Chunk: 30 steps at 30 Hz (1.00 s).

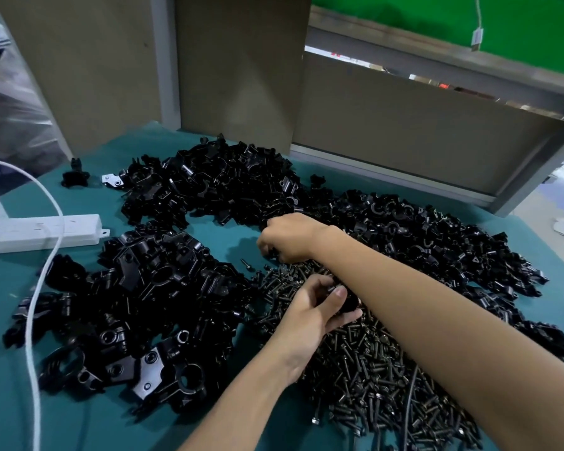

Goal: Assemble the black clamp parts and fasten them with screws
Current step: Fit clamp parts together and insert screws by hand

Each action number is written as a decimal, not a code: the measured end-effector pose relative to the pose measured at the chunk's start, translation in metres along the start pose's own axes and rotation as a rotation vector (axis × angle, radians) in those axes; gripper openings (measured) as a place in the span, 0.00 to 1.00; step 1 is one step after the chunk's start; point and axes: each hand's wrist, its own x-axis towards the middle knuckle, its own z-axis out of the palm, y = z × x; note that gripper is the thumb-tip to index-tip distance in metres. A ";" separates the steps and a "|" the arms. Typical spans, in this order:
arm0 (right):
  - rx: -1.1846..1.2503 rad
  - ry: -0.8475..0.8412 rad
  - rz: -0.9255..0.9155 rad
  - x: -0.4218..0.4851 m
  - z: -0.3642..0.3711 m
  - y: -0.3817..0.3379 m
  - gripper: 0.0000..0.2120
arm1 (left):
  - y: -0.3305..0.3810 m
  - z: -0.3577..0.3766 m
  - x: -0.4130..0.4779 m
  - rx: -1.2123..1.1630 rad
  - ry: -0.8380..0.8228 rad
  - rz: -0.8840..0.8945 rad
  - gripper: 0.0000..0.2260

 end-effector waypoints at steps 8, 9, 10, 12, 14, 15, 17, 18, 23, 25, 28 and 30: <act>-0.091 -0.058 -0.087 0.001 -0.002 -0.001 0.11 | -0.001 -0.001 -0.001 -0.019 -0.007 0.009 0.10; -0.104 -0.083 -0.095 0.002 -0.003 -0.001 0.11 | -0.001 -0.002 -0.001 -0.012 -0.014 0.012 0.09; -0.114 -0.107 -0.101 0.003 -0.005 -0.001 0.11 | -0.001 -0.002 -0.002 -0.005 -0.018 0.016 0.09; -0.136 -0.132 -0.111 0.005 -0.006 0.000 0.11 | -0.002 -0.003 -0.003 0.007 -0.012 0.021 0.10; -0.147 -0.123 -0.116 0.007 -0.005 0.001 0.10 | -0.002 -0.003 -0.003 0.019 0.002 0.018 0.13; -0.133 -0.108 -0.107 0.008 -0.003 0.002 0.09 | -0.002 -0.003 -0.003 0.022 0.007 0.010 0.13; -0.030 -0.048 -0.051 0.008 0.001 0.006 0.08 | -0.003 -0.002 -0.002 0.018 0.011 -0.008 0.10; 0.059 -0.008 -0.007 0.007 0.003 0.009 0.09 | -0.003 -0.002 -0.001 0.014 0.016 -0.018 0.08; 0.680 0.291 0.096 -0.012 0.007 0.023 0.04 | -0.004 -0.003 -0.001 0.056 0.012 -0.035 0.07; 0.959 0.412 0.148 -0.023 0.007 0.026 0.02 | -0.004 -0.004 -0.001 0.078 0.004 -0.027 0.09; 1.531 0.514 0.156 -0.048 0.007 0.026 0.05 | -0.004 -0.004 -0.002 0.101 0.002 -0.028 0.10; 1.894 0.531 0.112 -0.069 0.005 0.021 0.03 | -0.004 -0.004 -0.002 0.096 0.004 -0.026 0.11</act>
